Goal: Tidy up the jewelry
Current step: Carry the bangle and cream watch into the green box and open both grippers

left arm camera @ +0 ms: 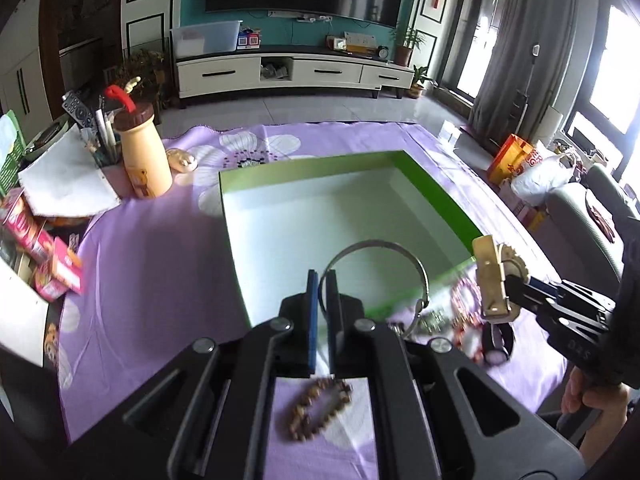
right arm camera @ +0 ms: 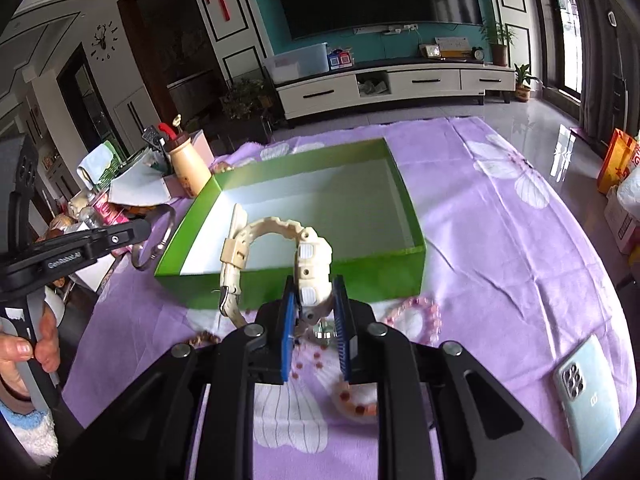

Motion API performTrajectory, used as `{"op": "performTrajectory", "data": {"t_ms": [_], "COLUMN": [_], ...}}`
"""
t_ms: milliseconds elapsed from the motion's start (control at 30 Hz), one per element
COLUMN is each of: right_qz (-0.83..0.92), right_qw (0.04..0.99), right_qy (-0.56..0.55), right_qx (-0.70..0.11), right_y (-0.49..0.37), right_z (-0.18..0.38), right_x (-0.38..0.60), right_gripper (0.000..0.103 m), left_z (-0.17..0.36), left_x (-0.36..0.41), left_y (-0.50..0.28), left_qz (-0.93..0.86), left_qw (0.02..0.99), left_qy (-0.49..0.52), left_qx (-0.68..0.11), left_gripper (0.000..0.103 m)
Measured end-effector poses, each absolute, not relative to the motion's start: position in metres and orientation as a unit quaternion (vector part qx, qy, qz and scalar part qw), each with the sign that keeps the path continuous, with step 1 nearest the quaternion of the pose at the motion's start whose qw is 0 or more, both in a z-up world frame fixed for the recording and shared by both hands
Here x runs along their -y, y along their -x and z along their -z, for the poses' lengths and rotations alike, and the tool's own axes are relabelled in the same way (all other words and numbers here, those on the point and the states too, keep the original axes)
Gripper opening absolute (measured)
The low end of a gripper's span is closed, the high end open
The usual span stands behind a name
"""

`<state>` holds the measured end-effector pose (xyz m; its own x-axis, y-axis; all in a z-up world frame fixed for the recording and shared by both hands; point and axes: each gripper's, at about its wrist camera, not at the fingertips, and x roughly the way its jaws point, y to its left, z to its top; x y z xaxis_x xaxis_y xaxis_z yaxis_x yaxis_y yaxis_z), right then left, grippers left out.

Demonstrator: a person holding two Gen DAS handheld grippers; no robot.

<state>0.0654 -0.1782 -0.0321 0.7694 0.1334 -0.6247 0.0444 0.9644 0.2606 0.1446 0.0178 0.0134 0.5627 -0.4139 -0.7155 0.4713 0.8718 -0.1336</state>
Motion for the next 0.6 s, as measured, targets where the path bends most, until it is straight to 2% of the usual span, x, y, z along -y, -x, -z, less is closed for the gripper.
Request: {"op": "performTrajectory", "data": {"t_ms": [233, 600], "right_qz": [-0.023, 0.002], "right_qw": [0.926, 0.901], "right_qy": [-0.124, -0.085], "right_qx": [-0.355, -0.425], "right_y": [-0.119, -0.183], "right_z": [0.032, 0.065], "right_x": [0.177, 0.169], "right_gripper": [0.017, 0.018], "left_z": [0.008, 0.049], "left_x": [-0.008, 0.010], "left_y": [-0.188, -0.227], "left_qz": [0.232, 0.211], "left_qw": [0.878, 0.864], "left_qy": [-0.030, -0.059], "left_qx": [-0.418, -0.454], "left_gripper": [0.003, 0.003]}}
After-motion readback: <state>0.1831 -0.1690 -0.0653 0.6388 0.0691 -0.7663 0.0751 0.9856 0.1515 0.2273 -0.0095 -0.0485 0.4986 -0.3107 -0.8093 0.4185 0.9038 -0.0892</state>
